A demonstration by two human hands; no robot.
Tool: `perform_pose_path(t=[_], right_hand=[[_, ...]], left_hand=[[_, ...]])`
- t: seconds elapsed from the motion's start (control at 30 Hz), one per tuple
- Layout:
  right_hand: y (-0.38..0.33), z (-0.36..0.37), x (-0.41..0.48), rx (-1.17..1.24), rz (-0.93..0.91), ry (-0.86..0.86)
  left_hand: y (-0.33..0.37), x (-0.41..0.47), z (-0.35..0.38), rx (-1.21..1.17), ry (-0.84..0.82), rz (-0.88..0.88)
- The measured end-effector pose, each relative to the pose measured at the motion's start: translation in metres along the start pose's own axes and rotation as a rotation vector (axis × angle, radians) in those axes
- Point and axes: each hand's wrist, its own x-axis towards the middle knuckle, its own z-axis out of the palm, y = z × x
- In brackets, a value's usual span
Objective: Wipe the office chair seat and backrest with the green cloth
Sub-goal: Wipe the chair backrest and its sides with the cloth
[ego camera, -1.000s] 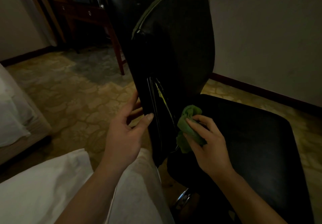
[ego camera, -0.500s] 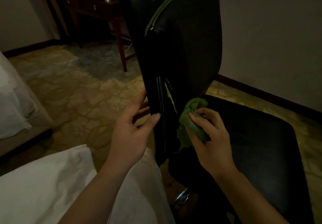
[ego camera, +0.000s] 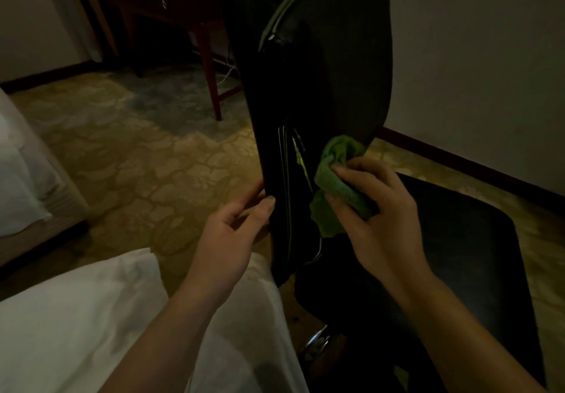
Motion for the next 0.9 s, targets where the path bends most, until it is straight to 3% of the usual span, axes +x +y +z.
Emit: perform_pose_path(t=[0.4, 0.6, 0.9], right_hand=[[0.059, -0.003, -0.064, -0.066, 0.175, -0.099], [0.029, -0.008, -0.033, 0.055, 0.114, 0.010], [0.032, 0.002, -0.033, 0.055, 0.098, -0.031]], left_hand=[[-0.002, 0.006, -0.002, -0.059, 0.046, -0.106], [-0.001, 0.003, -0.003, -0.016, 0.032, -0.117], [-0.003, 0.003, -0.005, -0.061, 0.002, -0.139]])
